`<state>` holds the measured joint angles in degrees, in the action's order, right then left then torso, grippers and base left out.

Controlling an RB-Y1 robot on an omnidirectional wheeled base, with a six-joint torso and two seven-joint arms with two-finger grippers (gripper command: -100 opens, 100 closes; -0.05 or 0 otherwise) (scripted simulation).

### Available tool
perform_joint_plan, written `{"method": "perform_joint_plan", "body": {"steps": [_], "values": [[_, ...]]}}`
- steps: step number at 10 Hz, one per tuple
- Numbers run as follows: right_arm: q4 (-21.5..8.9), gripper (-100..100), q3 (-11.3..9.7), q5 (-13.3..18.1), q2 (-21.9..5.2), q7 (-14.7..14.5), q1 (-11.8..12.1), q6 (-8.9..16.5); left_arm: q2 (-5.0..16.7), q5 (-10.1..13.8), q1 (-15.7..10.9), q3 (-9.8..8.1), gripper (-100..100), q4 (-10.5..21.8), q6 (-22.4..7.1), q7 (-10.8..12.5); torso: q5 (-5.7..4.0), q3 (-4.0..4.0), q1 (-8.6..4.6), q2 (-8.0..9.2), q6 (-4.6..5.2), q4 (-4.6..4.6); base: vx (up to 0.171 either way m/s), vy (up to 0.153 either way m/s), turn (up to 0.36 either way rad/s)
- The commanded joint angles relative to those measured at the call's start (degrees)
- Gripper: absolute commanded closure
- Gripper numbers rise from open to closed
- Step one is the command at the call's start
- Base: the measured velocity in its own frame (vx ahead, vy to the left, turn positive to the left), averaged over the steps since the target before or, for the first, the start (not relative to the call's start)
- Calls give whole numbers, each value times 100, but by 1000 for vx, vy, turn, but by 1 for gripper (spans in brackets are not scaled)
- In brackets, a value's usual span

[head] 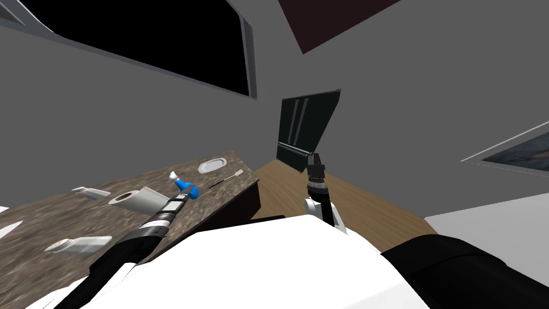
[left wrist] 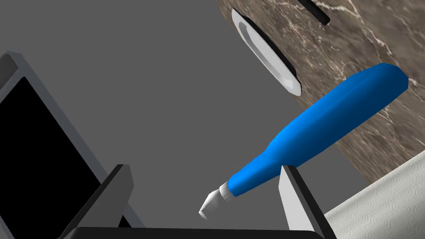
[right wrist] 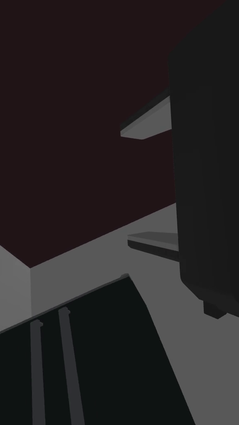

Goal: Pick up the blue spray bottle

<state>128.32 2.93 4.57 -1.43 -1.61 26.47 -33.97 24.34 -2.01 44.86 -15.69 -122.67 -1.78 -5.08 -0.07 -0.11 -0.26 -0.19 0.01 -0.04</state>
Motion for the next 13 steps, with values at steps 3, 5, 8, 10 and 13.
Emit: {"method": "perform_joint_plan", "body": {"steps": [3,5,8,10,13], "values": [[0,0,0,0,0,0,0,0,476,-10,397,-310,-100,299,-491,-154,-1,-3,-6,-7,-1,-1,76,-85,-90],[0,0,0,0,0,0,0,0,613,-9,502,-397,-100,374,-637,-192,-1,-2,-2,-4,0,-1,52,-52,-52],[0,0,0,0,0,0,0,0,1028,-8,803,-650,-100,604,-1065,-302,3,2,10,3,0,1,56,-43,-80],[0,0,0,0,0,0,0,0,1301,-7,991,-807,-100,748,-1331,-370,1,1,3,3,-1,1,62,-62,-76],[0,0,0,0,0,0,1,0,1695,-5,1241,-1016,-100,932,-1684,-461,0,-4,1,-6,0,-1,75,-64,-68]]}}
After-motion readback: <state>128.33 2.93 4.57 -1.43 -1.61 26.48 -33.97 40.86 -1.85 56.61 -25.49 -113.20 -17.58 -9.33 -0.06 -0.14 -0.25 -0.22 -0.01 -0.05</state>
